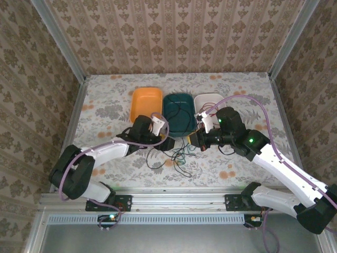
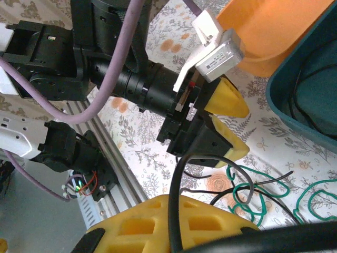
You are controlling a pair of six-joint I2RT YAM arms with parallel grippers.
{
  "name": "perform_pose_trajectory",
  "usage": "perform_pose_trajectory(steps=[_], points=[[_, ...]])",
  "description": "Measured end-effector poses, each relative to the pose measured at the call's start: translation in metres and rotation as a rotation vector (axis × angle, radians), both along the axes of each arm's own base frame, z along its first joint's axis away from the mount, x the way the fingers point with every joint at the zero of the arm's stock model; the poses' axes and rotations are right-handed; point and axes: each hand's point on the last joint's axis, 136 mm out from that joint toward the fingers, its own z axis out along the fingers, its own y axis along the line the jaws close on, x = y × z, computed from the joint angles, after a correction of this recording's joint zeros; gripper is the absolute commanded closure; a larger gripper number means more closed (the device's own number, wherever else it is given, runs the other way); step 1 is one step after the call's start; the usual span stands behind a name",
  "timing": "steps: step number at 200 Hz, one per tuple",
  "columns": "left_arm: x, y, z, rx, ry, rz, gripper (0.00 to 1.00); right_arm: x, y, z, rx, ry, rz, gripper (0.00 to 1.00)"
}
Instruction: Untangle the cables
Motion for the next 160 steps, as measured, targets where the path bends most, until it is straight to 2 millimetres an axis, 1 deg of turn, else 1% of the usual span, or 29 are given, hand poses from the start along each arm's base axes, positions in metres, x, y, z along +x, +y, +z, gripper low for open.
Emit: perform_pose_trajectory(steps=[41,74,101,109,116,128,137,143,152,160], points=[[-0.011,-0.01,-0.009,-0.01,0.073,-0.071,0.23,0.002,-0.002,-0.002,-0.012,-0.005,-0.013,1.0],[-0.025,-0.012,-0.025,0.033,0.135,-0.114,0.27,0.003,-0.006,-0.005,-0.034,-0.004,-0.027,1.0],[-0.038,-0.011,-0.038,0.071,0.176,-0.144,0.31,0.004,-0.009,-0.003,-0.039,-0.023,-0.039,1.0],[-0.04,-0.011,-0.041,0.081,0.186,-0.149,0.35,0.004,-0.009,-0.002,-0.041,-0.03,-0.042,1.0],[-0.041,-0.012,-0.043,0.088,0.189,-0.156,0.41,0.004,-0.01,-0.002,-0.043,-0.034,-0.044,1.0],[-0.042,-0.013,-0.046,0.096,0.194,-0.165,0.59,0.005,-0.01,-0.002,-0.044,-0.038,-0.044,1.0],[-0.042,-0.014,-0.049,0.102,0.201,-0.165,0.7,0.005,-0.01,-0.002,-0.046,-0.038,-0.046,1.0],[-0.042,-0.014,-0.051,0.106,0.204,-0.166,0.75,0.005,-0.01,-0.002,-0.045,-0.039,-0.046,1.0],[-0.042,-0.016,-0.054,0.112,0.209,-0.165,0.79,0.005,-0.01,-0.002,-0.046,-0.038,-0.046,1.0],[-0.04,-0.016,-0.056,0.115,0.207,-0.163,0.86,0.005,-0.01,-0.002,-0.046,-0.038,-0.046,1.0]])
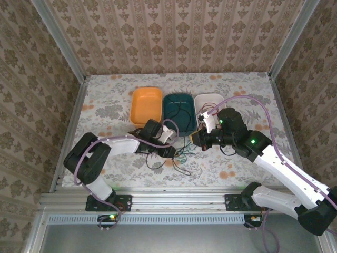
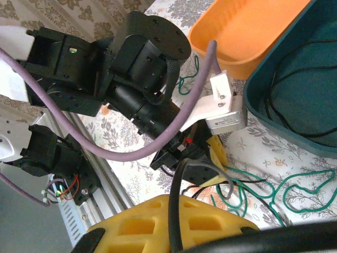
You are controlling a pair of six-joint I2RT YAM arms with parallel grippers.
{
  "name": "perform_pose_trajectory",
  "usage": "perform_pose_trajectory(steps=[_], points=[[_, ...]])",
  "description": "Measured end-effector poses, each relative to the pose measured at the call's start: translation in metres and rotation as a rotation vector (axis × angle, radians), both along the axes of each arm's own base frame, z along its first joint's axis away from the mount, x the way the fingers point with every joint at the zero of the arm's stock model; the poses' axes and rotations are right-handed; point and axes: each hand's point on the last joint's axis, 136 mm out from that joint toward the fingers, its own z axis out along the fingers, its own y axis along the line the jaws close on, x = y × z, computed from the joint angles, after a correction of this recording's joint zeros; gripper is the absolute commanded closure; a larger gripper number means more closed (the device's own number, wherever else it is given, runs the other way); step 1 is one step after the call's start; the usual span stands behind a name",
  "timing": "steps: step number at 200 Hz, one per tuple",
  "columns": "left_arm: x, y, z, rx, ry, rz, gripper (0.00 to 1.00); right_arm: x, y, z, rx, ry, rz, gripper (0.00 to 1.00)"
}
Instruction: Untangle the cables
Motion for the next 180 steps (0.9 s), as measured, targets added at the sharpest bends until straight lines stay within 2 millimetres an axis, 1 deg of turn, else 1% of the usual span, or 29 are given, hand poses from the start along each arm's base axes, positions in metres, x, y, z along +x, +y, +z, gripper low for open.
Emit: perform_pose_trajectory(steps=[17,57,87,110,130,145,163,180], points=[[0.003,-0.001,-0.002,0.004,-0.009,0.007,1.0,0.0,0.0,0.0,-0.001,0.002,0.0,1.0],[0.018,-0.002,0.001,0.025,-0.061,0.041,1.0,-0.001,-0.004,0.0,-0.01,0.0,-0.013,1.0],[0.031,0.014,-0.01,0.129,-0.112,0.113,1.0,0.005,-0.017,0.007,-0.031,-0.054,-0.084,1.0],[0.039,0.028,-0.019,0.214,-0.144,0.163,1.0,0.014,-0.037,0.019,-0.055,-0.134,-0.194,1.0],[0.043,0.034,-0.022,0.251,-0.163,0.187,1.0,0.019,-0.054,0.034,-0.068,-0.201,-0.282,1.0],[0.044,0.036,-0.023,0.263,-0.173,0.196,1.0,0.021,-0.064,0.052,-0.061,-0.249,-0.332,1.0],[0.045,0.039,-0.023,0.273,-0.184,0.208,1.0,0.021,-0.073,0.083,-0.034,-0.321,-0.369,1.0],[0.046,0.04,-0.023,0.279,-0.187,0.216,1.0,0.018,-0.081,0.119,0.004,-0.398,-0.397,1.0]])
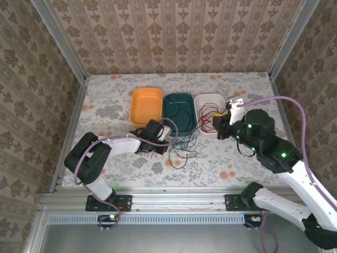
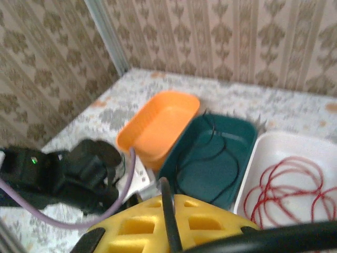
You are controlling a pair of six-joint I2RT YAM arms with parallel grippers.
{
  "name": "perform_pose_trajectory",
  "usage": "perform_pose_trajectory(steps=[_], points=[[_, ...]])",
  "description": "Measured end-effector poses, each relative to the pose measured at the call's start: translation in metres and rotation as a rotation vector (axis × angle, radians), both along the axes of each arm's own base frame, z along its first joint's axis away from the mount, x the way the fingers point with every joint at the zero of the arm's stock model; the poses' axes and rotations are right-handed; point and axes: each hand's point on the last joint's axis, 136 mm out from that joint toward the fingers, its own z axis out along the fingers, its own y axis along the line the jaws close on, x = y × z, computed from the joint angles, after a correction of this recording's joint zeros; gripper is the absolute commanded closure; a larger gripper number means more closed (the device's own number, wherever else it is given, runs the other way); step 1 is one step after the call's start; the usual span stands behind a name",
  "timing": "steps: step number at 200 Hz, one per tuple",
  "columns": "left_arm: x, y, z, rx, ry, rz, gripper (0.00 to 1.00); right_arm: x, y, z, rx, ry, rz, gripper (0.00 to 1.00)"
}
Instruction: Untangle the cables
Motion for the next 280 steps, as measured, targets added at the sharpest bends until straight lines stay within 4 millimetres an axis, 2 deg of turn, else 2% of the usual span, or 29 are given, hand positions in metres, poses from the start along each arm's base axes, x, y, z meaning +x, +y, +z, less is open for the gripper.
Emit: perform_pose_trajectory(steps=[52,93,126,147,179,216,221,235,241,259,271,280], points=[[0.001,0.001,-0.001,0.008,-0.002,0.016,1.0,-0.02,-0.028,0.096,0.045,-0.243,-0.049,1.0],[0.001,0.001,-0.002,0.007,0.001,0.025,1.0,-0.042,-0.043,0.162,0.087,-0.424,-0.05,1.0],[0.001,0.0,-0.002,0.008,0.001,0.025,1.0,-0.048,-0.043,0.197,0.113,-0.532,-0.039,1.0],[0.001,0.0,-0.002,0.014,-0.004,0.028,1.0,-0.042,-0.036,0.213,0.127,-0.577,-0.032,1.0],[0.0,0.001,-0.001,0.001,-0.015,0.031,1.0,-0.015,-0.012,0.218,0.121,-0.574,-0.006,1.0],[-0.005,0.008,0.002,-0.018,-0.046,0.048,1.0,0.036,0.029,0.199,0.063,-0.505,0.027,1.0],[-0.007,0.01,0.003,-0.019,-0.05,0.053,0.94,0.043,0.034,0.196,0.053,-0.495,0.027,1.0],[-0.012,0.018,0.007,-0.027,-0.064,0.067,0.56,0.062,0.046,0.186,0.024,-0.47,0.026,1.0],[-0.013,0.02,0.01,-0.036,-0.075,0.075,0.46,0.068,0.05,0.182,0.012,-0.459,0.025,1.0],[-0.011,0.024,0.027,-0.08,-0.13,0.106,0.28,0.086,0.059,0.166,-0.029,-0.43,0.014,1.0],[-0.005,0.026,0.045,-0.121,-0.183,0.14,0.22,0.096,0.063,0.156,-0.053,-0.412,0.002,1.0],[0.0,0.029,0.058,-0.148,-0.221,0.168,0.21,0.103,0.065,0.149,-0.067,-0.4,-0.009,1.0]])
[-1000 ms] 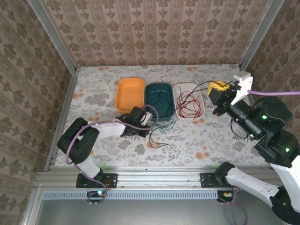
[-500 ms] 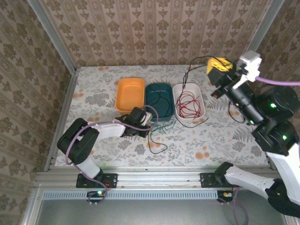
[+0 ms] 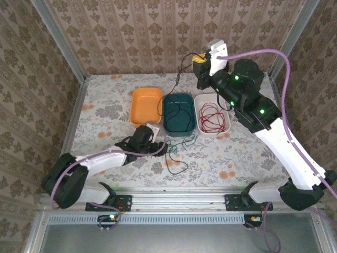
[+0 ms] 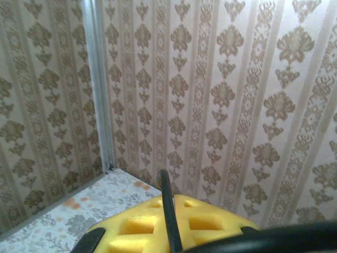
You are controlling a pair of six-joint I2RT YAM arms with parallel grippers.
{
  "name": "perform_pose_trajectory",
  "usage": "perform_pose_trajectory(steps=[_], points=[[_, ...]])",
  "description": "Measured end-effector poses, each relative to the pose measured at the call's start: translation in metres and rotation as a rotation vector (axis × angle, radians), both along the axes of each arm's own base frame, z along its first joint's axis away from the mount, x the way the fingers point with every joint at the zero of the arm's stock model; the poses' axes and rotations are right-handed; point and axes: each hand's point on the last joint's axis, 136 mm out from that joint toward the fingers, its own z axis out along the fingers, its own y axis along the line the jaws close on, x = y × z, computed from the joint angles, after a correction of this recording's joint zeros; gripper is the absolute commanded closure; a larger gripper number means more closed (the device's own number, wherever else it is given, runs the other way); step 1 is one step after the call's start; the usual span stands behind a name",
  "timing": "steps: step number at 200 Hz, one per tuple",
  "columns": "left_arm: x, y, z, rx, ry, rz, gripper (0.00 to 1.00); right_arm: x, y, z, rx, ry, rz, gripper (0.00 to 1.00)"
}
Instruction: Untangle the cables
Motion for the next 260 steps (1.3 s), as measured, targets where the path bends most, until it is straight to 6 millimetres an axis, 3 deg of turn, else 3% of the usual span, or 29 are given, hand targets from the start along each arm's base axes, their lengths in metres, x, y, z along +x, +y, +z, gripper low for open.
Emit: perform_pose_trajectory(steps=[37,84,107,148,166,189,204,228,260], points=[[0.021,0.023,0.046,-0.1,-0.135,0.136,0.19,0.032,0.01,-0.054,-0.065,0.079,-0.065,1.0],[0.025,0.044,0.056,-0.123,-0.166,0.218,0.18,0.063,0.008,-0.126,-0.125,0.188,-0.169,1.0],[0.022,0.049,0.05,-0.114,-0.156,0.229,0.18,0.069,-0.006,-0.125,-0.1,0.173,-0.241,1.0],[0.021,0.053,0.043,-0.106,-0.138,0.245,0.18,0.067,-0.042,-0.094,-0.008,0.121,-0.309,1.0],[0.021,0.053,0.043,-0.106,-0.137,0.247,0.18,0.067,-0.043,-0.089,0.015,0.122,-0.274,1.0],[0.021,0.053,0.041,-0.104,-0.133,0.248,0.18,0.07,-0.025,-0.1,0.012,0.159,-0.194,1.0],[0.021,0.053,0.039,-0.102,-0.127,0.25,0.18,0.078,-0.012,-0.117,0.003,0.199,-0.152,1.0],[0.021,0.053,0.039,-0.103,-0.127,0.251,0.18,0.092,0.006,-0.159,-0.031,0.302,-0.114,1.0],[0.021,0.053,0.038,-0.1,-0.123,0.25,0.18,0.104,0.013,-0.218,-0.061,0.439,-0.127,1.0]])
